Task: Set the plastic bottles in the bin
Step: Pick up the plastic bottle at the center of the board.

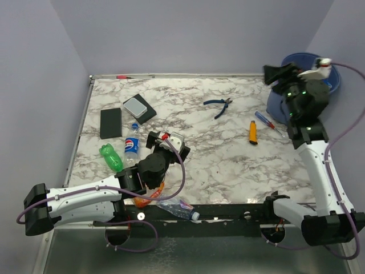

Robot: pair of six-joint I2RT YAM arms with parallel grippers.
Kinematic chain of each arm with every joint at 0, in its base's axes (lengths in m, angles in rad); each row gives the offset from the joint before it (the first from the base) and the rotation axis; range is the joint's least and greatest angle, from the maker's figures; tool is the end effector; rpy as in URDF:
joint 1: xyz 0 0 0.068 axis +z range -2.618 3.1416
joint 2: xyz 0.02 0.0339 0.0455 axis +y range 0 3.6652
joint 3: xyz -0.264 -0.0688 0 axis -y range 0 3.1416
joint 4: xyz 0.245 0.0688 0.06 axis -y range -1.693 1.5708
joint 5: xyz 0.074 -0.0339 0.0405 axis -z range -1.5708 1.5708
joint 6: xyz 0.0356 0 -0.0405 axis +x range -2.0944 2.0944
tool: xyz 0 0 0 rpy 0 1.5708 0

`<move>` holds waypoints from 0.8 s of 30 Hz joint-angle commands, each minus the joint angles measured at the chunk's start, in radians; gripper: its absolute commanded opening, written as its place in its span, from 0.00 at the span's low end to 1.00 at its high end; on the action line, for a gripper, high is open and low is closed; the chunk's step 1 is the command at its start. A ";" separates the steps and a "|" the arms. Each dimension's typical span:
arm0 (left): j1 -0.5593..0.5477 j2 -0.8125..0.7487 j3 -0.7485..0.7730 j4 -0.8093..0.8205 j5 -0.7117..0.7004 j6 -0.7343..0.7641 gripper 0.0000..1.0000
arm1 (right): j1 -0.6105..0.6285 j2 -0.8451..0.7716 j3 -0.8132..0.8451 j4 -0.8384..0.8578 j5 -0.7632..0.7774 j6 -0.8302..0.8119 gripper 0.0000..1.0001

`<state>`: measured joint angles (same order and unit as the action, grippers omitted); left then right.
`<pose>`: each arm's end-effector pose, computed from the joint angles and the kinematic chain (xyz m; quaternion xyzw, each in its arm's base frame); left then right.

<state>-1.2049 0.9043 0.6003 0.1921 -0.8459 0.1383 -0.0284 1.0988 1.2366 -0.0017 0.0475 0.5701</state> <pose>0.0984 -0.1824 0.2940 0.2089 0.7024 -0.0454 0.6789 0.2428 -0.0086 0.4566 0.2108 0.6227 0.1865 0.7301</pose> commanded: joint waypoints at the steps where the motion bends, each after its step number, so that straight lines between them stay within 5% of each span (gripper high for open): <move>1: 0.000 0.038 0.050 -0.030 -0.080 -0.035 0.99 | 0.306 -0.025 -0.144 0.019 -0.130 -0.019 0.69; 7: 0.036 0.171 0.158 -0.233 -0.130 -0.199 0.99 | 0.495 -0.140 -0.478 0.028 -0.089 0.051 0.69; 12: 0.351 0.232 0.178 -0.419 0.269 -0.492 0.99 | 0.496 -0.301 -0.746 0.005 -0.100 0.115 0.69; 18: 0.584 0.253 0.124 -0.434 0.509 -0.559 0.99 | 0.495 -0.437 -0.923 0.005 -0.161 0.180 0.70; 24: 0.634 0.360 0.138 -0.441 0.612 -0.542 0.99 | 0.496 -0.454 -0.944 -0.011 -0.191 0.190 0.71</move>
<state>-0.5762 1.2060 0.7376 -0.2184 -0.3901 -0.3759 0.4652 0.6594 0.2932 -0.0029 -0.0990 0.7380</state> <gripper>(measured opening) 0.990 0.702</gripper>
